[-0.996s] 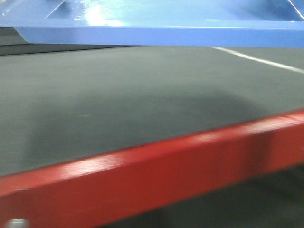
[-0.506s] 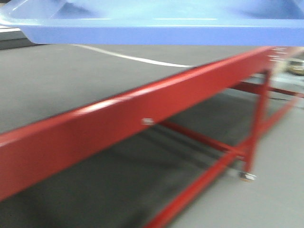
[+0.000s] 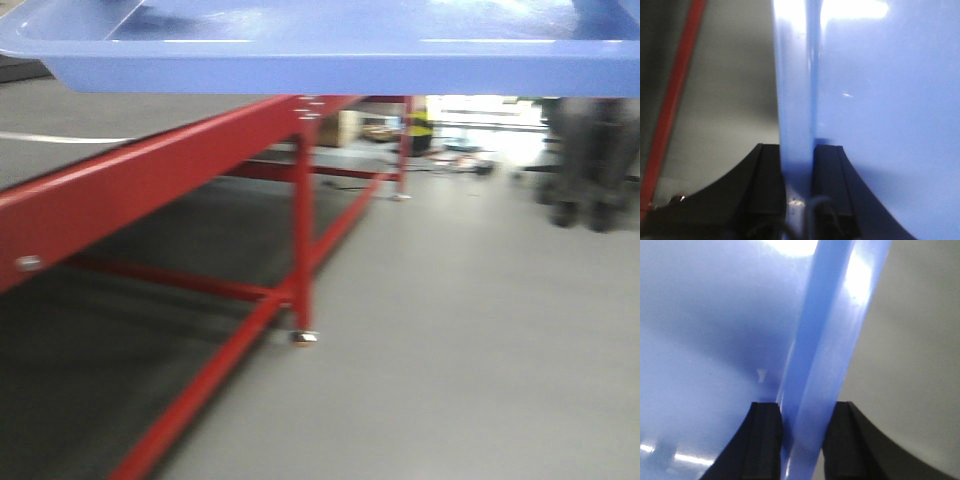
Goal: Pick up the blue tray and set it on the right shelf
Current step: 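Hold the tray raised while the base drives to the steel shelf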
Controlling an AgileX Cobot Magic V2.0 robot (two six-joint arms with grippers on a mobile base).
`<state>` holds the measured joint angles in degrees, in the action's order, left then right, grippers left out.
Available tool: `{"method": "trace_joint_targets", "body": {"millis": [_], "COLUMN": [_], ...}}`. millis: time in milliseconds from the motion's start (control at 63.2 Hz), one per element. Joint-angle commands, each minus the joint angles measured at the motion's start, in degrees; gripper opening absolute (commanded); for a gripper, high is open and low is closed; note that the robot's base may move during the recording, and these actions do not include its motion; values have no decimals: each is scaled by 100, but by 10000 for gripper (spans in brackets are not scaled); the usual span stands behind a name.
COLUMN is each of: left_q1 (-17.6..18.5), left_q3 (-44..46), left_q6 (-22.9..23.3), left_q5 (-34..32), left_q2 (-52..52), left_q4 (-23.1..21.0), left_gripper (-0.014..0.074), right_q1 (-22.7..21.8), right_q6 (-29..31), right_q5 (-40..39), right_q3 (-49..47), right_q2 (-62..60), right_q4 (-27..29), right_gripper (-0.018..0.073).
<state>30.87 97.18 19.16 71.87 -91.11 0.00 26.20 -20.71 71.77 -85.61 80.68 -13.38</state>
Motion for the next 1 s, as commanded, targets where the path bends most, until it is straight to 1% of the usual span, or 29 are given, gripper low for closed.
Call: {"method": "trace_joint_targets", "body": {"millis": [0,981], "left_q1": [93,93], "left_q3": [183,183], "left_q6": [-159,-159], "left_q5": [475,475], "left_q2": [250,250], "left_q4": [-302,-309], "left_gripper": [-48,-48], "right_q1": [22,22], "right_q6": [176,176], "right_q5": [-59,-59], "right_q3": [-222,-222], "right_q2": [-186,-186], "right_q4": [30,30], "right_gripper": [22,22]}}
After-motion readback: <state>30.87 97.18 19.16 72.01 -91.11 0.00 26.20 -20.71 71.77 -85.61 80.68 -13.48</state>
